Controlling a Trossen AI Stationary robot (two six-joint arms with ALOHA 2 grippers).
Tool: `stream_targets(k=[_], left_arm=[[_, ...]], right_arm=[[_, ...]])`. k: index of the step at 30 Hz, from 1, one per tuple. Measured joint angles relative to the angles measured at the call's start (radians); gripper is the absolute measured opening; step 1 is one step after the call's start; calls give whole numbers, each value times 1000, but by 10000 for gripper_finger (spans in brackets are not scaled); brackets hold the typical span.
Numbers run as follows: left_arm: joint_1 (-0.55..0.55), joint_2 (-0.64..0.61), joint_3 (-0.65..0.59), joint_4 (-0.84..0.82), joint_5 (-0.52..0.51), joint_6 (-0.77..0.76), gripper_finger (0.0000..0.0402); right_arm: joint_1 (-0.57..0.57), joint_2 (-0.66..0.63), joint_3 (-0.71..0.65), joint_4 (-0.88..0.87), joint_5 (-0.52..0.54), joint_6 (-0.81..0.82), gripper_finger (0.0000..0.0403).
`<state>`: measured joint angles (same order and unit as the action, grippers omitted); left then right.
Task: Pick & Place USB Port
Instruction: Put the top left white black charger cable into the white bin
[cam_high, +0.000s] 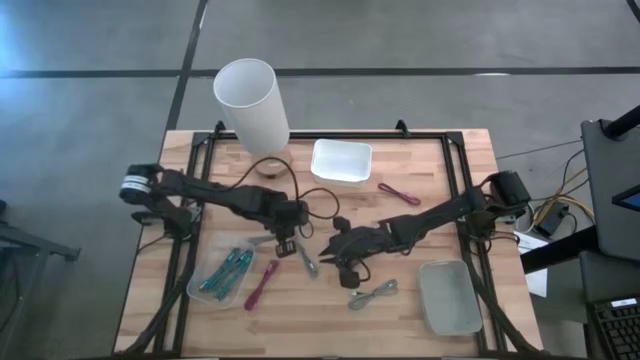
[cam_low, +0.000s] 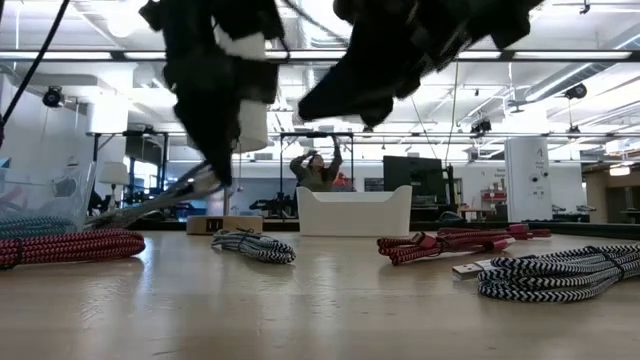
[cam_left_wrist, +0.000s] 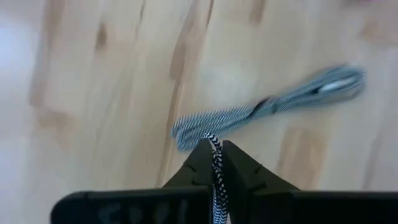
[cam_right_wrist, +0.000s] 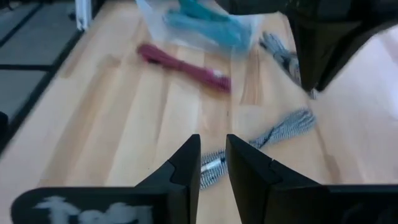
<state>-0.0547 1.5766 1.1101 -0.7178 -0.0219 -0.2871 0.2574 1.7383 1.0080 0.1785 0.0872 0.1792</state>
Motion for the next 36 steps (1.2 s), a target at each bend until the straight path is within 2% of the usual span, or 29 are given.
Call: stream_targets(k=[4,9,11,14,21,26,33,36], left_arm=[[-8,-29,64,-5,-7,33,14],[-23,-101,135,-5,-32,88,11],[-31,-141,150,22,-38,112,9],[-49,-205,150,107,-71,155,12],[-100,-298,88,395,-74,264,11],[-121,-306,2,664,-45,316,13],[-122,-306,-97,835,-46,319,11],[-122,-306,-113,846,-46,318,13]], right_arm=[[15,-100,0,-49,36,-59,81],[51,-277,-6,-124,228,-126,93],[55,-334,-34,-95,264,-145,98],[53,-364,-113,55,255,-177,102],[7,-317,-302,436,229,-190,100],[-34,-229,-339,711,118,-220,102],[-50,-130,-269,740,98,-217,100],[-49,-96,-239,737,96,-233,100]])
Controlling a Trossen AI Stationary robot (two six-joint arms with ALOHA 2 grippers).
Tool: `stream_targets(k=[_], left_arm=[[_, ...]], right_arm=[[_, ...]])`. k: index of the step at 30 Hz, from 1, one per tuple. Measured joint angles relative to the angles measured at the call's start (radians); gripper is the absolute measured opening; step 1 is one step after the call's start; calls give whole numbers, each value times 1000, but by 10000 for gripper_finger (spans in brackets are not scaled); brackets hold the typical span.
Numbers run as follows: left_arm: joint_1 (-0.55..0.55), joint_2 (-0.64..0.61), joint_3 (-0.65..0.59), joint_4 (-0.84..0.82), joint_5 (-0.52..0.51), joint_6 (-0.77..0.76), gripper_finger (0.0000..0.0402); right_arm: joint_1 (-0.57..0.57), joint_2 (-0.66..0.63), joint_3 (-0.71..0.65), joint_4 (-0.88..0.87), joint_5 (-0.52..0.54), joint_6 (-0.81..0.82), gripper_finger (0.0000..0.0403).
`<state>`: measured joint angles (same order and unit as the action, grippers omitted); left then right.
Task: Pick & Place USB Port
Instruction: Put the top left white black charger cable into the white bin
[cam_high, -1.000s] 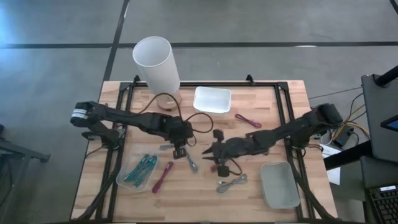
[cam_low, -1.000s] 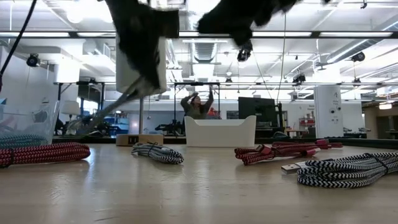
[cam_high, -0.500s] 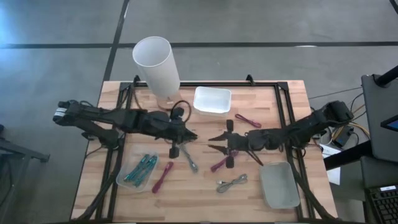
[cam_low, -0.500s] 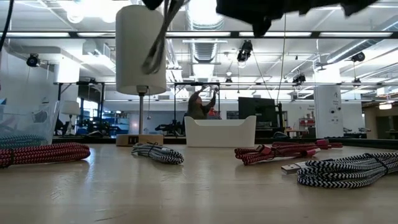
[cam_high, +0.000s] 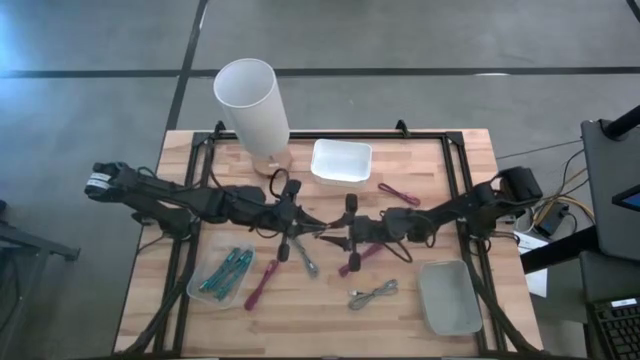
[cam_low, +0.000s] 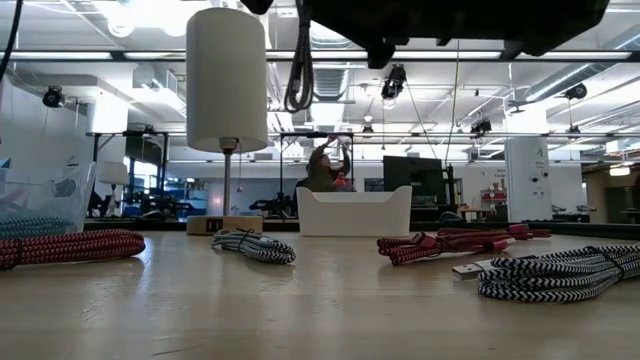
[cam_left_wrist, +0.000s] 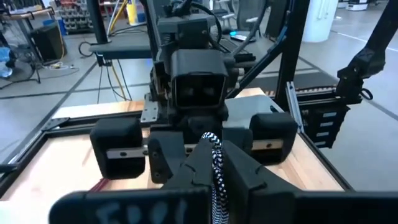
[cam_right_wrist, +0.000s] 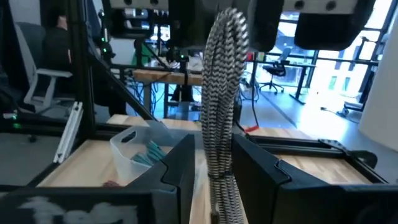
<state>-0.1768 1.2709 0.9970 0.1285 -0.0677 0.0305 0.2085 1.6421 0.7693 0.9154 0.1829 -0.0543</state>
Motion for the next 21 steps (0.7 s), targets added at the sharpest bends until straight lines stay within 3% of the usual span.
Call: stream_targets(k=[8,21], left_arm=[[-3,0,-3,4,0,-1,12],[-3,0,-3,5,-3,-13,21]], right_arm=[[-11,30,41,0,1,19,97],[-10,30,44,-11,1,52,26]])
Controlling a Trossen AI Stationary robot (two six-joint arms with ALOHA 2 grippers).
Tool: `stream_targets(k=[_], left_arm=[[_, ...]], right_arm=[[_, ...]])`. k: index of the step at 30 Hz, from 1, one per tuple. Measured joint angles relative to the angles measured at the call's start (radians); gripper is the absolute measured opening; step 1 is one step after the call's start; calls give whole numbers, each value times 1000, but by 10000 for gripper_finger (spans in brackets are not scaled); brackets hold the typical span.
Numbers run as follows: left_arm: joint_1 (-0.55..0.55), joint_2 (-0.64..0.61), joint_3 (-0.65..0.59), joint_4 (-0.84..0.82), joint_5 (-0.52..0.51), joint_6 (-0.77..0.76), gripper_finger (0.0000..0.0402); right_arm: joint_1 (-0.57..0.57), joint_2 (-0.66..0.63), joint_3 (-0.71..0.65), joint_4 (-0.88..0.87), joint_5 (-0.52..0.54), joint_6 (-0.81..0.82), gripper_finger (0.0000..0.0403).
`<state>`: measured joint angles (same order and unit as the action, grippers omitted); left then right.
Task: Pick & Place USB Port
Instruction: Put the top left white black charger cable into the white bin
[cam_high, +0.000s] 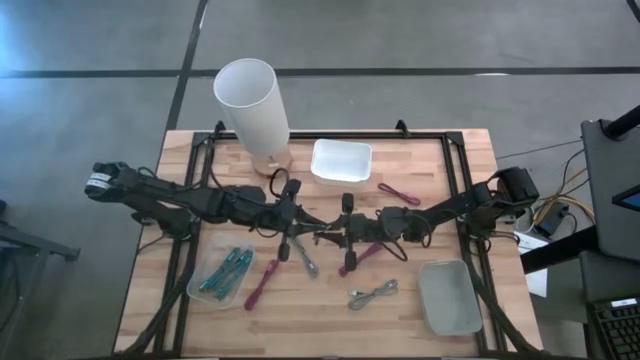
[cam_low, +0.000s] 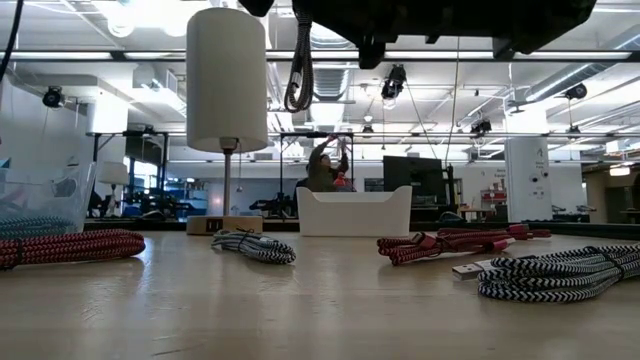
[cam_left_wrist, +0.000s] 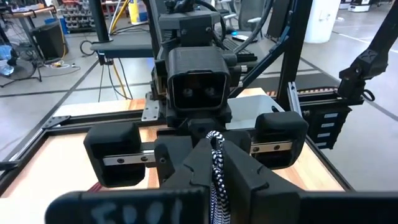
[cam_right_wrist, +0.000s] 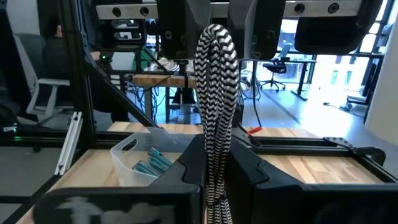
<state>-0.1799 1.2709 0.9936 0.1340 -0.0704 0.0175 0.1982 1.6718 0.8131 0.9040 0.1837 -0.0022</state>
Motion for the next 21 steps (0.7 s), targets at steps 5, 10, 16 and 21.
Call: stream_targets(k=[5,10,16,21], left_arm=[[0,0,0,-31,0,-19,39],[0,0,0,-106,-39,-21,67],[0,0,0,-182,-63,-30,92],[-1,0,0,-257,-81,-56,99]], right_arm=[[0,0,-2,-23,1,12,27],[0,0,-2,-86,59,48,27],[4,0,-3,-240,85,159,27],[9,-3,-3,-307,104,194,27]])
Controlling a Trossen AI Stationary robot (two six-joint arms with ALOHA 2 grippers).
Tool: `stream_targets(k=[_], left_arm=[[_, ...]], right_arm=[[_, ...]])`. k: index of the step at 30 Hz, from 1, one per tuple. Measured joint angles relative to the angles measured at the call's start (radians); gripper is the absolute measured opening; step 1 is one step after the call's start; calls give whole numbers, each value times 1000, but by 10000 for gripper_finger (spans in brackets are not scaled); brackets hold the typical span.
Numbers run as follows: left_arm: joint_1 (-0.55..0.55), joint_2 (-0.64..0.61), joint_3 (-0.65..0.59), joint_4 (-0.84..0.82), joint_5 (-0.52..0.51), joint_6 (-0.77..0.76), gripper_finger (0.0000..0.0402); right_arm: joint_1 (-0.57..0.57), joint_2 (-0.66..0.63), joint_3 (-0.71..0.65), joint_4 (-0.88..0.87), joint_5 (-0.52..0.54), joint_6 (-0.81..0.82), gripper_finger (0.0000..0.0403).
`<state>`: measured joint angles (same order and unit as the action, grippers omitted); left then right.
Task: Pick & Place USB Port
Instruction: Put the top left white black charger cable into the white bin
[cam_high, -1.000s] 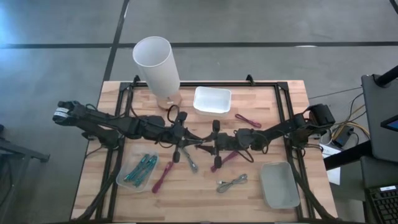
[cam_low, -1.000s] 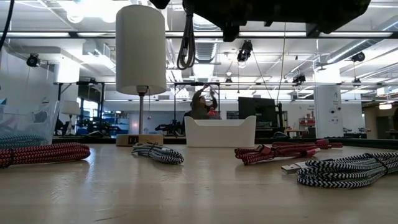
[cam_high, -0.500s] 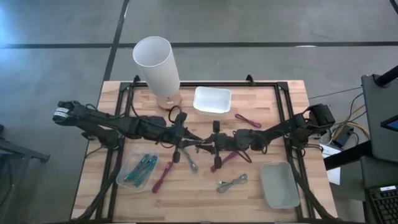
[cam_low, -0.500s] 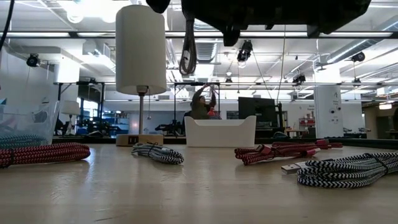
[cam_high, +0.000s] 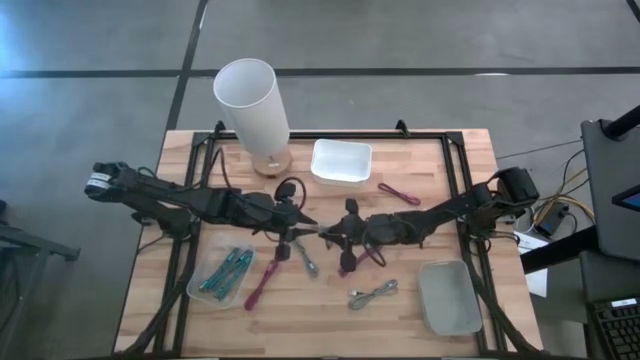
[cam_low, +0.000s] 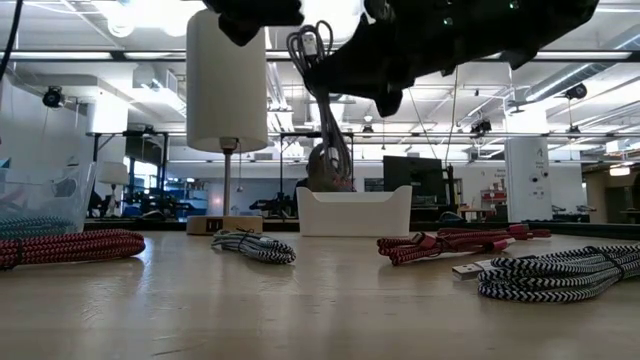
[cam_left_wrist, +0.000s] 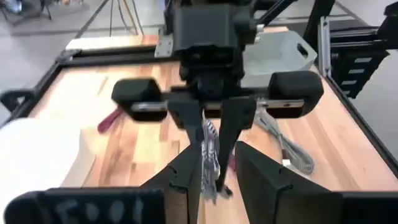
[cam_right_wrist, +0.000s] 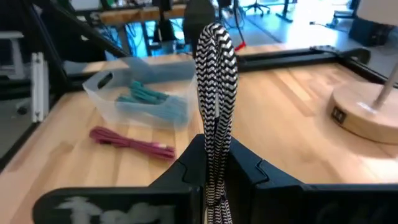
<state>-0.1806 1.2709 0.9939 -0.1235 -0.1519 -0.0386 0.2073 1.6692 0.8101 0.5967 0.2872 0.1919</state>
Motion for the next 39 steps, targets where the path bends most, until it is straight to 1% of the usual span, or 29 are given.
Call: stream_targets(k=[2,5,7,9,10,12,14,16,20,23,27,28,29,33,39], left_arm=[[0,0,0,-29,-2,-19,98],[-3,0,0,-78,-4,-23,97],[-6,0,0,-100,-4,-23,97],[-9,0,-4,-107,-4,-23,96],[-11,0,-9,-105,-4,-23,96],[-12,0,-23,-103,-4,-23,96],[-13,0,-40,-100,-4,-23,96],[-12,0,-60,-91,-4,-23,96],[-12,0,-92,-85,-4,-57,96],[-13,0,-113,-70,-4,-86,96],[-13,0,-136,-67,-4,-100,96],[-13,0,-139,-64,-4,-101,96],[-13,0,-141,-61,-4,-103,96],[-13,0,-145,-51,-4,-122,96],[-13,0,-146,-39,-4,-126,96]], right_arm=[[0,-13,0,-24,61,6,27],[-7,-51,6,-66,231,8,28],[-20,-87,24,-101,335,-70,30],[-43,-120,51,-129,406,-196,31],[-58,-132,68,-144,426,-257,32],[-101,-151,108,-198,428,-333,32],[-154,-154,161,-288,416,-344,32],[-217,-152,219,-438,388,-313,32],[-358,-111,340,-774,274,-197,33],[-450,-67,400,-924,167,-153,33],[-528,-14,430,-930,-30,-155,33],[-538,2,434,-924,-59,-168,33],[-545,19,441,-921,-68,-179,33],[-571,90,472,-913,-54,-224,33],[-592,205,534,-914,-53,-229,34]])
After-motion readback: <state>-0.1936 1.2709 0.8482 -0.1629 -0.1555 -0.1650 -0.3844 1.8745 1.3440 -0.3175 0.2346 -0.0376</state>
